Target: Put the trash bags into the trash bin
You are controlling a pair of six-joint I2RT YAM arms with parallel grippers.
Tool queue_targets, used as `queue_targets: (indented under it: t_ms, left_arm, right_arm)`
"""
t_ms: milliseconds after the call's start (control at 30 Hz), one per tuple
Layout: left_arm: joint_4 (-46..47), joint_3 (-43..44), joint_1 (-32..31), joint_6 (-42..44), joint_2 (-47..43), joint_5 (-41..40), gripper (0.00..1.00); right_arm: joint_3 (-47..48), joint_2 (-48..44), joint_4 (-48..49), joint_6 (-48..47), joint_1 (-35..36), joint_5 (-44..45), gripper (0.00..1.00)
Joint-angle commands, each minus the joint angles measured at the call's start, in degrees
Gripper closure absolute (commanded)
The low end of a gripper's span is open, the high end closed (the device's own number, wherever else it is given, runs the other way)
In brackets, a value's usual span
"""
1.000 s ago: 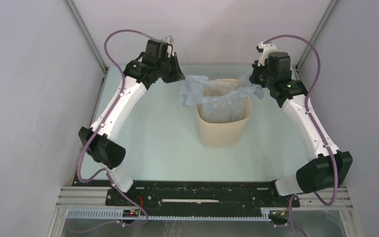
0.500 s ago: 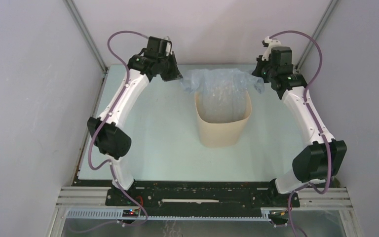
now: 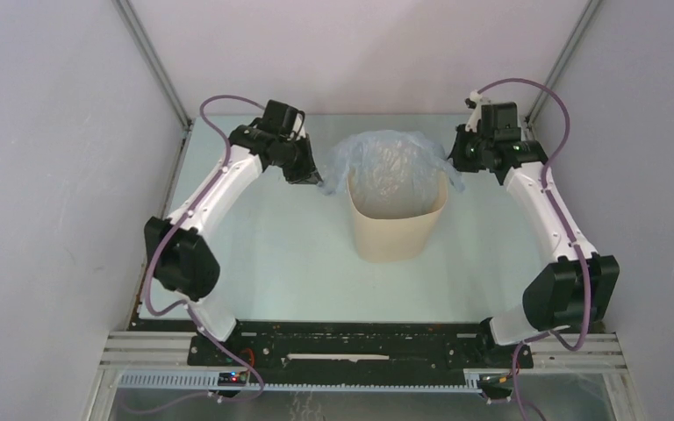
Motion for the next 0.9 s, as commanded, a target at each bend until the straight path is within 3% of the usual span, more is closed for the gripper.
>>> queue_targets:
  t_ms: [0, 167, 300, 367, 433, 633, 767, 867]
  left_arm:
    - [2.5, -2.7, 0.0, -1.1, -7.4, 3.2, 0.91]
    - [1.6, -2.1, 0.1, -1.3, -8.9, 4.0, 0.71]
    - [1.4, -2.3, 1.0, -4.0, -11.7, 4.1, 0.41]
    - [1.4, -2.8, 1.9, -5.7, -13.4, 4.2, 0.21]
    - [1.5, -3.6, 2.8, -7.6, -15.4, 4.8, 0.12]
    - [8.7, -13.8, 4.1, -19.0, -24.1, 8.9, 0.01]
    - [30.1, -29.4, 4.5, -35.4, -30.8, 15.6, 0.0]
    - [35.5, -30.8, 4.1, -34.7, -31.8, 15.1, 0.01]
  right_arm:
    - [-0.1, -6.7, -6.4, 1.4, -1.5, -1.2, 0.84]
    - [0.8, -9.9, -10.5, 2.5, -3.3, 0.0, 0.55]
    - [2.9, -12.2, -14.8, 5.0, -3.9, 1.7, 0.36]
    - [3.4, -13.7, -16.3, 7.2, -4.4, 2.0, 0.28]
    - [3.9, -15.2, -18.1, 9.9, -5.1, 1.8, 0.21]
    - [4.5, -19.4, -21.7, 18.0, -8.5, -2.4, 0.16]
    - [2.6, -22.7, -18.5, 24.1, -9.2, -9.8, 0.15]
    - [-1.9, -25.4, -9.7, 24.8, -8.1, -17.6, 0.14]
